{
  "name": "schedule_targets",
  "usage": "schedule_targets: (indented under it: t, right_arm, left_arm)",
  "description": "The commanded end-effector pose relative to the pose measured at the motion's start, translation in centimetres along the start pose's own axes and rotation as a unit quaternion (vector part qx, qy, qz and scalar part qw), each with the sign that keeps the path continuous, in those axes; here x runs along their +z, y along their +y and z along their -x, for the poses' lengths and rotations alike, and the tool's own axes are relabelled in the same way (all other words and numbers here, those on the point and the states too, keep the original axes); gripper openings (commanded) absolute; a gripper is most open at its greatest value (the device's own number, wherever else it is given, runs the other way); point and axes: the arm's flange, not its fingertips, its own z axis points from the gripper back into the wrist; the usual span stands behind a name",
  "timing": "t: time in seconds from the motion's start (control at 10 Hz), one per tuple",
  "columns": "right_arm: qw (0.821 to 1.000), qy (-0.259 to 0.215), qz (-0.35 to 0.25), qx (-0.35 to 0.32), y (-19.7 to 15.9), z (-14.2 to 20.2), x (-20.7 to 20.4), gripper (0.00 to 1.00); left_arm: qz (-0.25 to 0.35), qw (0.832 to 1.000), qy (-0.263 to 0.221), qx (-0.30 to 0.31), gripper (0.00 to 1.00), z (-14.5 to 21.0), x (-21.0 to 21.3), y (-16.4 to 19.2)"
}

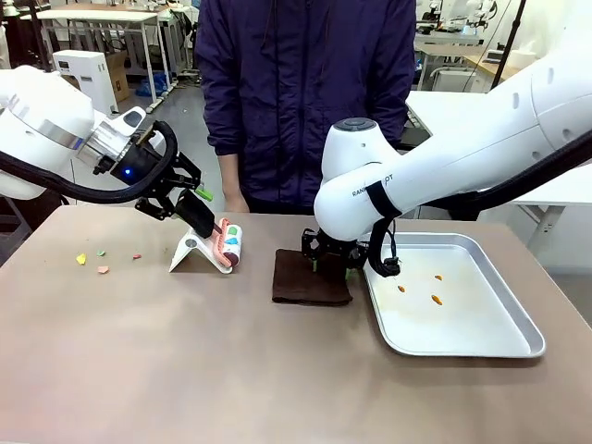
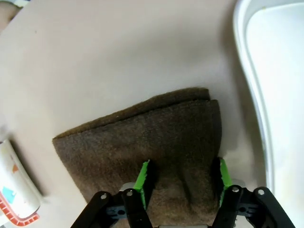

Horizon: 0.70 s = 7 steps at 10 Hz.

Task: Clean the surface of the table.
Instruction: Hold the Lint Roller with your left hand and the towel with your right hand.

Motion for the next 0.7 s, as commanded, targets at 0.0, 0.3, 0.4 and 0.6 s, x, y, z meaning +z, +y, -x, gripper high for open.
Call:
schedule_targets:
  t: [0.0, 0.3, 0.4, 0.6]
  right_arm:
    - [0.999, 0.033, -0.014, 0.017, -0.46, -0.17, -0.59, 0.00]
    - [0.999, 0.040, -0.019, 0.020, -0.53, -0.16, -0.60, 0.00]
    - [0.999, 0.046, -0.023, 0.018, -0.62, -0.27, -0.65, 0.00]
    - [0.998, 0.048, -0.026, 0.017, -0.73, -0.31, -0.67, 0.00]
  left_arm:
    - [0.012, 1.000, -0.004, -0.012, 0.00, -0.05, -0.26, -0.28]
    - [0.010, 1.000, -0.001, -0.011, 0.00, -0.05, -0.51, -0.54]
    - [0.010, 1.000, -0.001, -0.012, 0.00, -0.06, -0.48, -0.54]
    - [0.011, 1.000, -0.001, -0.013, 0.00, -0.08, -0.38, -0.52]
